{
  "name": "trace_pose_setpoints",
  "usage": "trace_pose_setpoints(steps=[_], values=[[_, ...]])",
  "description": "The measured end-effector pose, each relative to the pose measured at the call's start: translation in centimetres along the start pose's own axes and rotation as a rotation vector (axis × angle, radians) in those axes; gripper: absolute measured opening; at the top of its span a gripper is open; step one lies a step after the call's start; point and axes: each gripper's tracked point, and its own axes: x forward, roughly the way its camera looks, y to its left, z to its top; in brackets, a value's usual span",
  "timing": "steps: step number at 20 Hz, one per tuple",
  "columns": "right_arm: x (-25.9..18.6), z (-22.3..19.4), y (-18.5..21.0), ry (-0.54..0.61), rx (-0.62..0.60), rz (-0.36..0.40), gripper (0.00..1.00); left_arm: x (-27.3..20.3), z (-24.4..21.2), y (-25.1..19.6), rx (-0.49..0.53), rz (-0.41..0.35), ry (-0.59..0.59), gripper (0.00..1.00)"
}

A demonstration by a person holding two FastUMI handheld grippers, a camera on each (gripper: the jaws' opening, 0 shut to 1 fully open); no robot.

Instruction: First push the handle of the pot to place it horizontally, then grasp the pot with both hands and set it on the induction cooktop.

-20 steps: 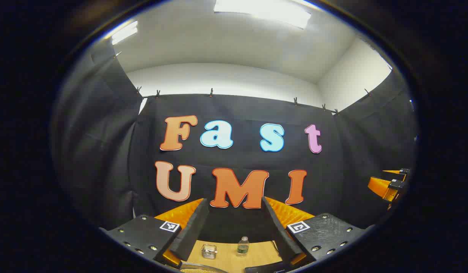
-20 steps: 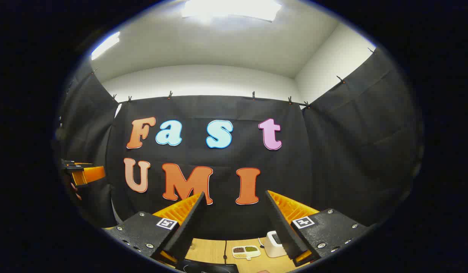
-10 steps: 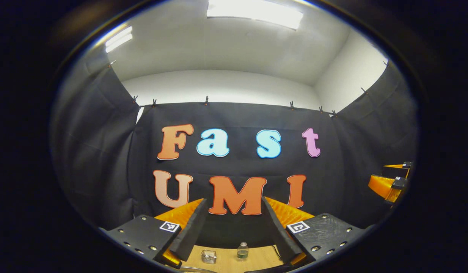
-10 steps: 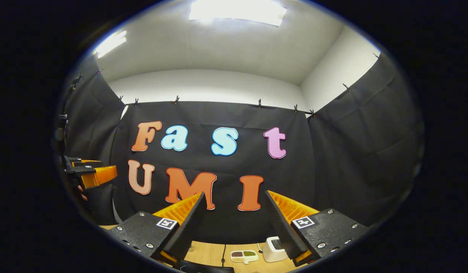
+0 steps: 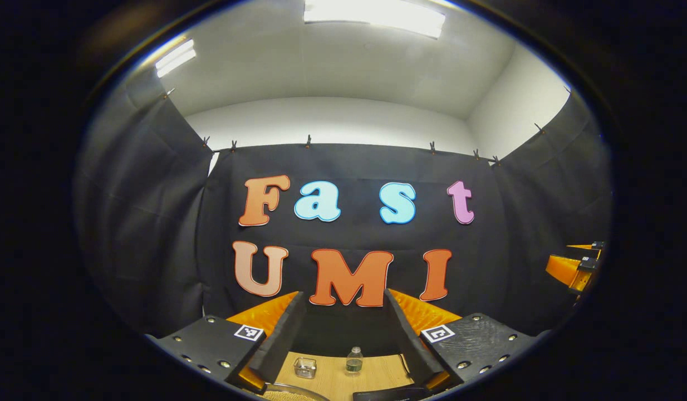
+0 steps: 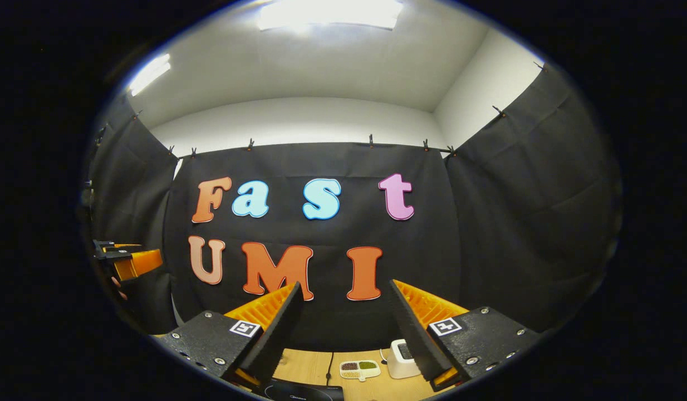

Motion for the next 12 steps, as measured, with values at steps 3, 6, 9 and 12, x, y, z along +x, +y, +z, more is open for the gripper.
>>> trace_pose_setpoints(steps=[3,6,9,12], values=[[-0.2,-0.5,-0.8,0.001,-0.015,0.004,0.95,-1.0,-0.6,0.2,0.024,0.035,0.013,0.86],[-0.7,-0.3,-0.3,-0.012,-0.026,0.037,0.95,-2.1,-1.9,-0.1,0.049,0.076,0.036,0.87],[-1.4,-0.8,0.6,-0.011,-0.003,0.086,0.94,-2.5,-4.4,0.1,0.089,0.121,0.107,0.87],[-1.8,-1.5,0.8,-0.005,0.016,0.123,0.94,-3.2,-8.3,-0.4,0.122,0.14,0.232,0.89]])
